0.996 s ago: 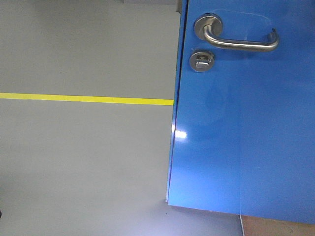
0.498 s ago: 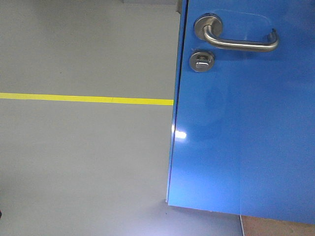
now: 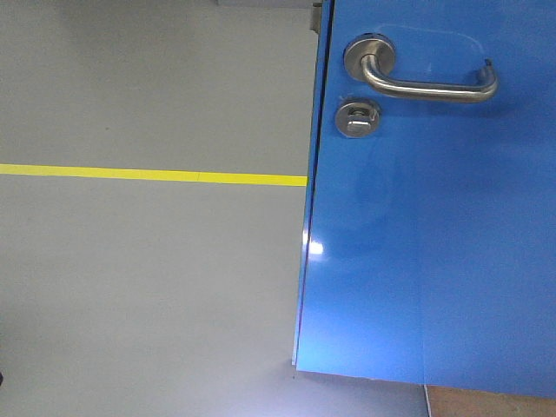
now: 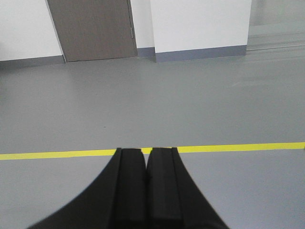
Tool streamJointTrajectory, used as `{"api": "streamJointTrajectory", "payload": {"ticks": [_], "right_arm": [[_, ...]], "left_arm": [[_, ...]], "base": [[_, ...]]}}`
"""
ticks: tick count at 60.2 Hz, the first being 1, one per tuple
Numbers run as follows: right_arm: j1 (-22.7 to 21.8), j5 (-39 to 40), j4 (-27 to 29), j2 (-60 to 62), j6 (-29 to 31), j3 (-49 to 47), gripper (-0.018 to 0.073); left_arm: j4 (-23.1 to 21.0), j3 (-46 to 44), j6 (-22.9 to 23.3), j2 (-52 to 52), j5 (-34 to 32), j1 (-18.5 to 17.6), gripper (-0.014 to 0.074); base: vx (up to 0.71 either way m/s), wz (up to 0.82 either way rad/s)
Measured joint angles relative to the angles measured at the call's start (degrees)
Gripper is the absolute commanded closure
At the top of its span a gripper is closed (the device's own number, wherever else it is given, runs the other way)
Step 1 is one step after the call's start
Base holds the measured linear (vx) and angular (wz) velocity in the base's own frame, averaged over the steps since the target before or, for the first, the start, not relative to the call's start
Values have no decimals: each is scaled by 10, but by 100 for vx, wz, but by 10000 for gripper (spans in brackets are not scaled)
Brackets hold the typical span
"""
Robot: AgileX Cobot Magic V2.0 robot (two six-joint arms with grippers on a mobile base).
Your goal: Move to blue door and open it
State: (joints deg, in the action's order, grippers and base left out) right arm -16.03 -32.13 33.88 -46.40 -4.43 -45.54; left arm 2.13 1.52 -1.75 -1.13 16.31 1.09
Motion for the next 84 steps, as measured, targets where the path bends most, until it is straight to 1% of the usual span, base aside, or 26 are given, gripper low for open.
{"api": "streamJointTrajectory", "payload": {"ticks": [1, 2, 4, 11, 16, 20, 27, 33, 37, 40, 48, 54, 57, 65, 84], "right_arm": [[0, -2, -13, 17, 0, 11, 557], [0, -5, -41, 34, 0, 27, 557], [0, -9, -76, 63, 0, 53, 557], [0, -7, -190, 162, 0, 140, 557], [0, 20, -258, 221, 0, 202, 557], [0, 63, -288, 260, 0, 250, 557], [12, 165, -301, 322, -2, 342, 557], [51, 238, -316, 369, -2, 418, 557], [80, 263, -325, 396, -2, 453, 557], [92, 272, -328, 411, -2, 466, 557], [103, 271, -346, 458, 1, 471, 557], [103, 256, -375, 469, 2, 471, 557], [103, 250, -382, 469, 2, 471, 557], [103, 237, -385, 469, 2, 471, 557], [103, 236, -387, 469, 2, 471, 557]], "left_arm": [[0, 0, 0, 0, 0, 0, 526], [0, 0, 0, 0, 0, 0, 526], [0, 0, 0, 0, 0, 0, 526], [0, 0, 0, 0, 0, 0, 526], [0, 0, 0, 0, 0, 0, 526], [0, 0, 0, 0, 0, 0, 526], [0, 0, 0, 0, 0, 0, 526], [0, 0, 0, 0, 0, 0, 526], [0, 0, 0, 0, 0, 0, 526], [0, 0, 0, 0, 0, 0, 526], [0, 0, 0, 0, 0, 0, 526], [0, 0, 0, 0, 0, 0, 526], [0, 0, 0, 0, 1, 0, 526], [0, 0, 0, 0, 1, 0, 526], [0, 0, 0, 0, 1, 0, 526]], "base": [[0, 0], [0, 0], [0, 0], [0, 0], [0, 0], [0, 0], [0, 0], [0, 0], [0, 0], [0, 0], [0, 0], [0, 0], [0, 1], [0, 0], [0, 0]]}}
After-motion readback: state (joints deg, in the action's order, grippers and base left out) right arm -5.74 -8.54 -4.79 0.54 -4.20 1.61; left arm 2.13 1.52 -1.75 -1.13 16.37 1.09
